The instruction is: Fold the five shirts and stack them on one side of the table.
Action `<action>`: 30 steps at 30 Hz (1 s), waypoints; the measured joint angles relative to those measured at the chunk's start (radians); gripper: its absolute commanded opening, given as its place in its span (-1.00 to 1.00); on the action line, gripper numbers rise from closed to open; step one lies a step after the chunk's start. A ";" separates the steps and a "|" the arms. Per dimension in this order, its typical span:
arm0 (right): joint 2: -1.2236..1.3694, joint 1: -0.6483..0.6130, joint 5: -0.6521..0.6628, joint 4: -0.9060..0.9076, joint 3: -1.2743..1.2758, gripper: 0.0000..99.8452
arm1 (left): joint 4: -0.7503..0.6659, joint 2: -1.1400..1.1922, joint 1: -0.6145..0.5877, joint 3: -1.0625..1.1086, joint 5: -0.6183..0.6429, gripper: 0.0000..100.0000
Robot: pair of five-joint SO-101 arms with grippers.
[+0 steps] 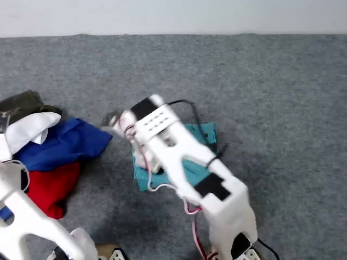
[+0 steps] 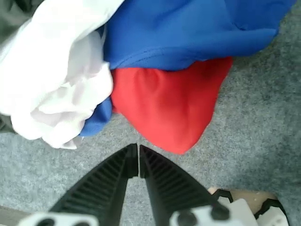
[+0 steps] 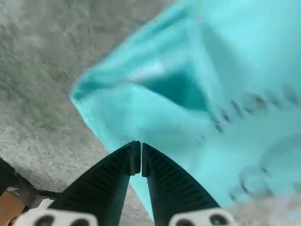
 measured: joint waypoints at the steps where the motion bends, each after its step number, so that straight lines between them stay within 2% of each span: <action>1: 0.032 -0.029 0.000 -0.006 0.000 -0.98 | 0.000 0.000 -0.015 0.000 0.000 -0.96; 6: 0.097 -0.173 0.000 0.020 -0.044 -0.98 | 0.000 0.000 -0.112 -0.054 0.000 -0.96; 9: 0.094 -0.195 0.000 0.021 -0.104 -0.98 | 0.000 0.000 -0.130 -0.069 0.000 -0.96; 13: 0.017 -0.147 0.000 0.021 -0.121 -0.98 | 0.000 0.000 -0.130 -0.072 0.000 -0.96; 20: -0.014 0.044 0.000 0.021 -0.146 -0.98 | 0.000 0.000 -0.130 -0.072 0.000 -0.96; 30: 0.210 0.031 0.002 -0.187 -0.166 -0.98 | 0.000 0.000 -0.130 -0.072 0.000 -0.96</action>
